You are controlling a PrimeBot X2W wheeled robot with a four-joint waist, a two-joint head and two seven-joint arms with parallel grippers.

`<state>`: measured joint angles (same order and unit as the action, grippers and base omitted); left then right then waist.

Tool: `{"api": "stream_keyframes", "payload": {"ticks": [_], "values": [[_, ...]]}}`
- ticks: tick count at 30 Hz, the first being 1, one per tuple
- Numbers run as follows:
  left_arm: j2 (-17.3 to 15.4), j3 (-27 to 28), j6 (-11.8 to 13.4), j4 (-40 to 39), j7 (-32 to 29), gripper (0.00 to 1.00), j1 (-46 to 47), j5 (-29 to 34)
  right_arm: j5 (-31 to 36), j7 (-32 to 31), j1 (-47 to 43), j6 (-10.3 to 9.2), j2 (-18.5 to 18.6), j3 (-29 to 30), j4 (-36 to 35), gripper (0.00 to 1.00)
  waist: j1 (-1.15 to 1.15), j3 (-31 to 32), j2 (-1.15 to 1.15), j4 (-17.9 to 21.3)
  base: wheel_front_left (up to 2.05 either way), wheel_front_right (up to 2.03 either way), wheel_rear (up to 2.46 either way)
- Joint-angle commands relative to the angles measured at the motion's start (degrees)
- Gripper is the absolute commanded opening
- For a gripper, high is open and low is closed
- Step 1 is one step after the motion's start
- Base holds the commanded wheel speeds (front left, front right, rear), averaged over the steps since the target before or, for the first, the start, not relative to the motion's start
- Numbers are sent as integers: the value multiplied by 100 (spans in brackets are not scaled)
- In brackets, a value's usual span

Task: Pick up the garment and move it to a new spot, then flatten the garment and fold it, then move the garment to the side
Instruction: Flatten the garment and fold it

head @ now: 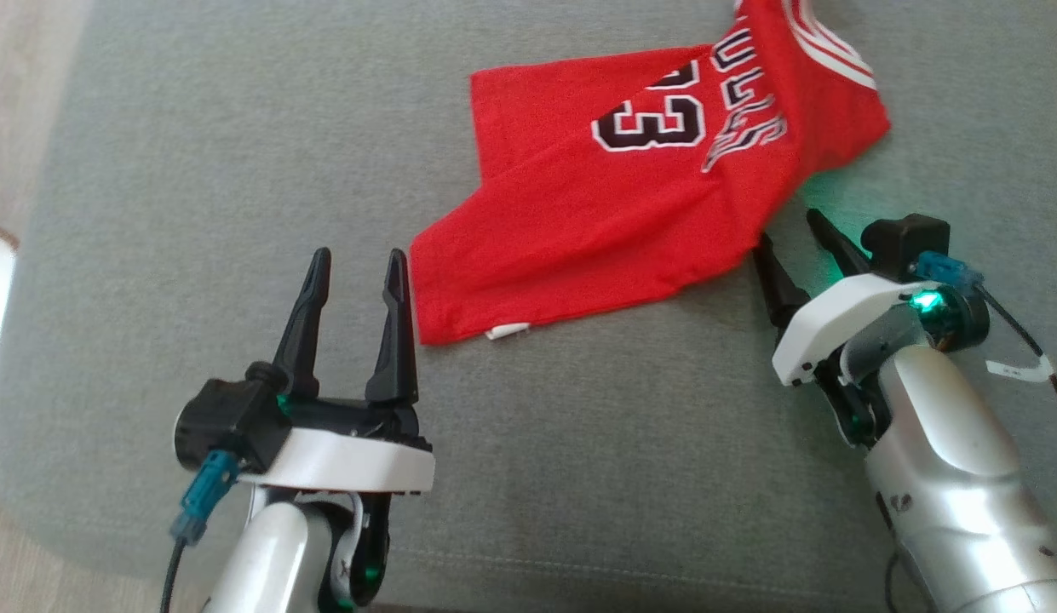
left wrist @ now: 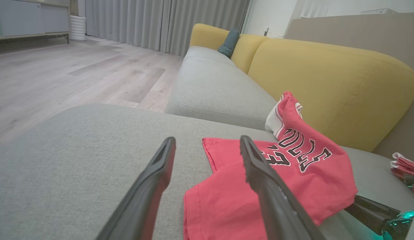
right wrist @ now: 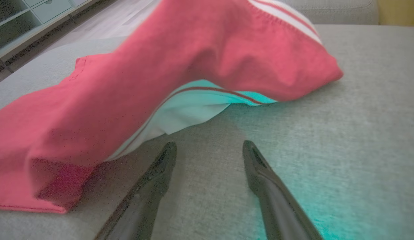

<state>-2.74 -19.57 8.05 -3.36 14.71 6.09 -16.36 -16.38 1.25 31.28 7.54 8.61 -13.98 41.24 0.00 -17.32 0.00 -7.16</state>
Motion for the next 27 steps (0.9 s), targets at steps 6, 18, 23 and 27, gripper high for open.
{"api": "stream_keyframes", "payload": {"ticks": [6,18,23,27], "values": [[-14,156,21,-194,29,100,123,-26,18,51,534,-5,-189,119,365,100,0,-45,0,-226,0,0,0],[-14,146,79,-223,29,100,135,-60,551,-204,1392,-5,-377,351,1706,15,0,-110,0,-305,0,0,0],[-14,163,107,-209,29,100,110,-57,700,84,1517,-5,-376,335,1870,0,0,-38,0,-201,0,0,0],[-14,178,107,-207,29,100,75,-51,708,394,1434,-5,-296,365,1770,0,0,47,0,-94,0,0,0]]}}
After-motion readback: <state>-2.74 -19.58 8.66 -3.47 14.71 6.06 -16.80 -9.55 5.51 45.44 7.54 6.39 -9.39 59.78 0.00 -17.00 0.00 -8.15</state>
